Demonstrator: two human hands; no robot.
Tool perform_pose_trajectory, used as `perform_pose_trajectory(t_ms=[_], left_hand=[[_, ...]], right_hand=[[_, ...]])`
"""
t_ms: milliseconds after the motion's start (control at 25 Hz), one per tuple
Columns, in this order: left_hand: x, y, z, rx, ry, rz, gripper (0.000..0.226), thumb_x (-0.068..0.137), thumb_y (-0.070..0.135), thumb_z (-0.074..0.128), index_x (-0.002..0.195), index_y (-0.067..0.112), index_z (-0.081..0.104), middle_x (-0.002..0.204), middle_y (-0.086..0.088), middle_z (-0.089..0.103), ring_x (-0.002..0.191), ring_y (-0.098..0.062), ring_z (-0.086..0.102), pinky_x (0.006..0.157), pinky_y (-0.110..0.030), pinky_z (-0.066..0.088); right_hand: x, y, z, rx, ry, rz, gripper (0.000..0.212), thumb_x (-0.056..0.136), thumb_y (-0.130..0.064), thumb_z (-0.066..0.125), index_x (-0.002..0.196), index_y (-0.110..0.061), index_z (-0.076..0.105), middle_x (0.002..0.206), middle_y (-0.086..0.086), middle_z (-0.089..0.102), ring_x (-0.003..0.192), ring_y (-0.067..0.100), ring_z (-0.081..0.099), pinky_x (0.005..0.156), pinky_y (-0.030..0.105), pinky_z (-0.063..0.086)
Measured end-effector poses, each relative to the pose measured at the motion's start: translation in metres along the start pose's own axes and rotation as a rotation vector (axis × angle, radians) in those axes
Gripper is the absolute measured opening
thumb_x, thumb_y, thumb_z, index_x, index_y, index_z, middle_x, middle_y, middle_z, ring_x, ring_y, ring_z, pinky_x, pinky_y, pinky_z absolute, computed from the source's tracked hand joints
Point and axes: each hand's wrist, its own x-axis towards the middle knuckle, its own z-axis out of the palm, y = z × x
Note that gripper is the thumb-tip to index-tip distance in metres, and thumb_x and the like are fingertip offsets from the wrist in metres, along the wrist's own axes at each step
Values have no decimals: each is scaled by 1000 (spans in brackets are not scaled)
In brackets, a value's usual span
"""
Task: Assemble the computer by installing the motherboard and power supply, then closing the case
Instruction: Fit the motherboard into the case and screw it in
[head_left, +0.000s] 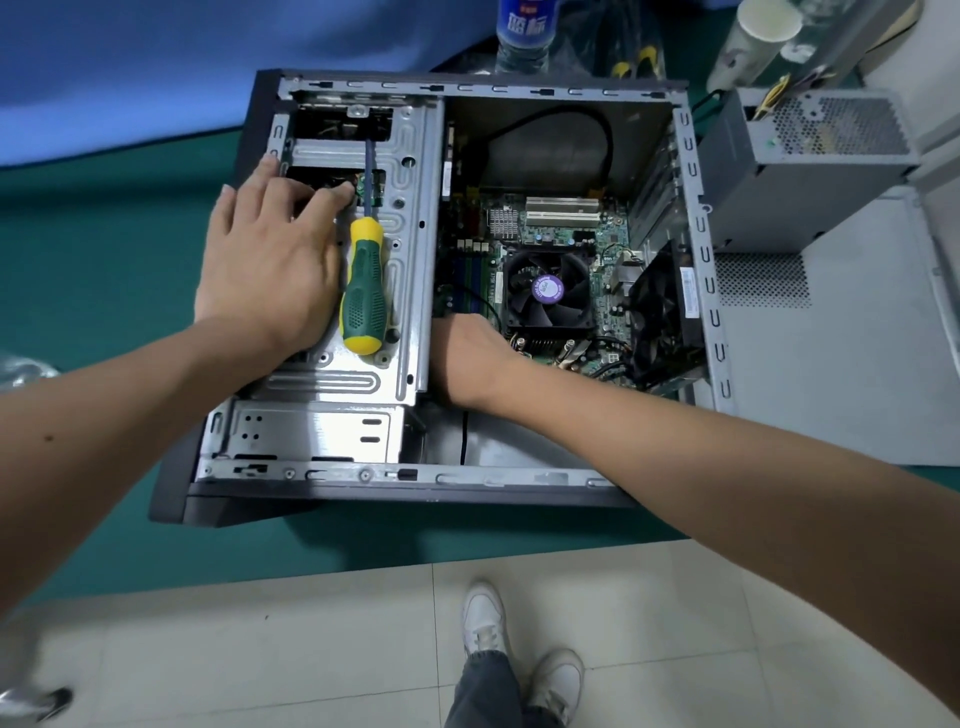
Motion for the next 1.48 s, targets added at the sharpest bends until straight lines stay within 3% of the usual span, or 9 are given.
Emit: perform_pose_trajectory(t_ms=[320, 600, 720, 840, 1000, 1160, 1320, 1400, 1480], left_hand=[[-1, 2, -1, -15, 5, -3, 46, 102, 27, 35, 147, 24, 39, 138, -19, 47, 149, -32, 17, 121, -53, 13], [-2, 2, 1, -33, -5, -4, 46, 101, 27, 36, 148, 24, 39, 139, -18, 46, 149, -32, 16, 120, -53, 12], [-2, 4, -2, -45, -14, -11, 46, 102, 27, 35, 149, 24, 38, 141, -17, 46, 150, -31, 14, 121, -52, 11], [0, 3, -4, -50, -10, -6, 46, 103, 28, 35, 148, 24, 38, 141, -17, 46, 149, -31, 14, 120, -53, 11], [-3, 4, -5, -56, -23, -13, 46, 103, 27, 35, 148, 24, 39, 142, -16, 46, 150, -31, 14, 121, -53, 11], [-2, 3, -6, -62, -22, -14, 46, 102, 27, 35, 148, 24, 39, 142, -16, 46, 150, -30, 14, 121, -53, 11], [-4, 3, -4, -60, -26, -10, 46, 102, 26, 36, 148, 24, 39, 143, -15, 46, 150, -30, 14, 121, -53, 11], [-4, 3, -5, -60, -25, -16, 46, 102, 26, 37, 148, 24, 39, 143, -15, 45, 150, -30, 14, 120, -53, 11], [-4, 3, -5, -60, -28, -14, 46, 101, 24, 39, 148, 24, 39, 143, -15, 45, 150, -30, 14, 120, -53, 11]], right_hand=[[-15, 1, -6, 15, -12, 15, 32, 93, -2, 41, 121, -5, 56, 113, 17, 65, 103, 34, 63, 84, 41, 50], [-6, -3, -9, -214, -159, 15, 29, 96, -6, 41, 115, -13, 61, 117, 5, 66, 105, 24, 64, 80, 31, 49], [-18, -4, -21, -134, -140, 100, 30, 98, -6, 42, 119, -8, 62, 119, 10, 62, 109, 26, 58, 78, 31, 43], [-44, -6, -26, -293, -65, -97, 21, 91, -2, 52, 107, -7, 65, 112, 9, 57, 100, 26, 49, 66, 34, 34], [-62, 2, -29, -348, -184, -122, 17, 89, 1, 58, 103, -6, 63, 104, 9, 54, 96, 28, 52, 64, 35, 34], [-57, -8, -31, -188, -123, -154, 11, 85, -3, 65, 95, -4, 65, 88, 6, 52, 78, 21, 50, 60, 32, 43], [-56, -10, -34, -23, -246, -239, 15, 82, 1, 60, 95, -2, 67, 80, 5, 45, 81, 28, 55, 71, 43, 54], [-53, -10, -35, 46, -229, -161, 8, 83, 1, 56, 76, -2, 60, 72, 4, 41, 76, 25, 49, 72, 43, 55], [-48, -11, -33, 110, -195, -23, 15, 82, 8, 52, 71, -2, 54, 78, 11, 53, 83, 27, 53, 78, 39, 54]])
